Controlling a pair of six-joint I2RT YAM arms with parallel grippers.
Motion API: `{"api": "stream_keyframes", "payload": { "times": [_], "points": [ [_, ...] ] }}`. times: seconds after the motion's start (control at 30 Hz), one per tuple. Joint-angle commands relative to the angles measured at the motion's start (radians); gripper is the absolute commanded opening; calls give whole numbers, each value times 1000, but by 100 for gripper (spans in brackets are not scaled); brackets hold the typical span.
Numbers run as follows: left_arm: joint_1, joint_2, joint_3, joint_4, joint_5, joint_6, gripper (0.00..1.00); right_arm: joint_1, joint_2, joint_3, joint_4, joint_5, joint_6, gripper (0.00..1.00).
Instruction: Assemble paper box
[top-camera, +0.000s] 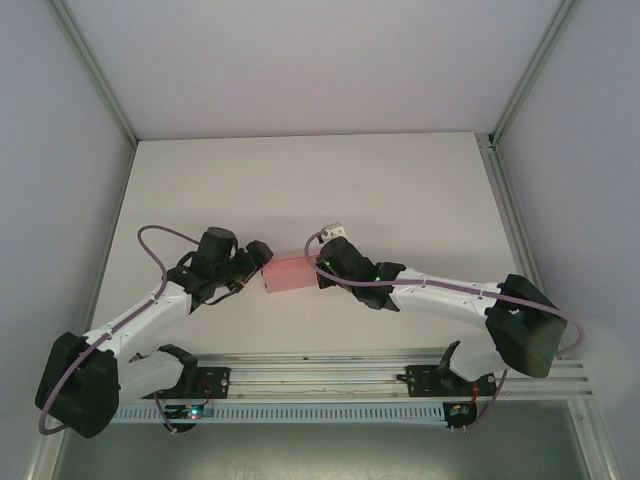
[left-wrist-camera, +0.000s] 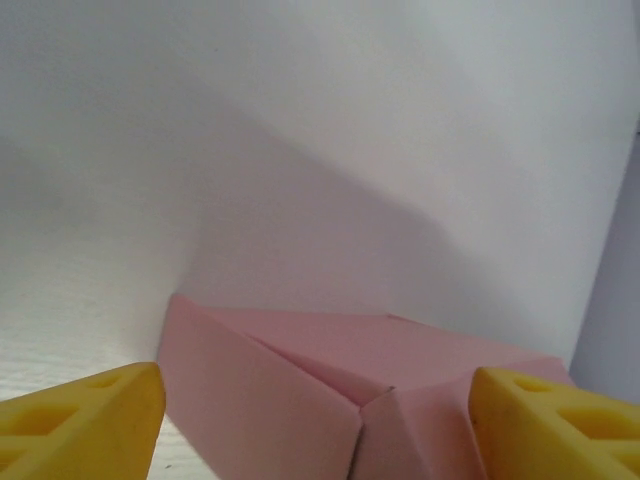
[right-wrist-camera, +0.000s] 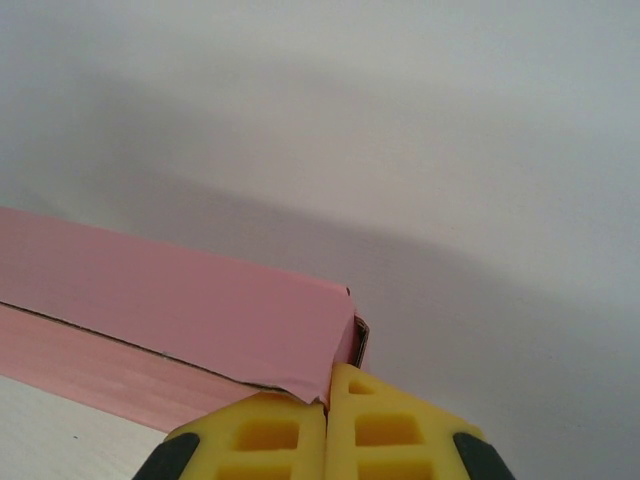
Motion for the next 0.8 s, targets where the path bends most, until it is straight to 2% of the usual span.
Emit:
{"api": "stream_keyframes", "payload": {
  "times": [0.0,0.13,0.2,0.27,0.37,0.5,0.6,0.7,0.77],
  "points": [
    [7,-3,-52,75,5,-40,71,25,71,-85,-271,-116,22,0],
    [-9,1,-110,151,-18,-48,48,27,50,-97,-212,-180,9,0],
    [-15,5,-134,168,-29,-45,42,27,25,-107,-185,-214,-10,2],
    [-19,4,-154,185,-35,-20,41,19,-3,-98,-181,-245,-56,14],
    [-20,1,-147,124,-67,22,36,-13,-46,-85,-161,-312,-102,27],
    [-29,-4,-178,159,-67,25,34,-72,-100,-93,-100,-424,-148,33],
    [-39,-10,-195,168,-73,33,32,-101,-140,-88,-95,-466,-180,45],
    [-51,-31,-206,158,-89,52,32,-115,-173,-95,-81,-479,-192,53],
    [-57,-46,-216,159,-102,71,32,-128,-187,-108,-68,-464,-174,64]
  ]
}}
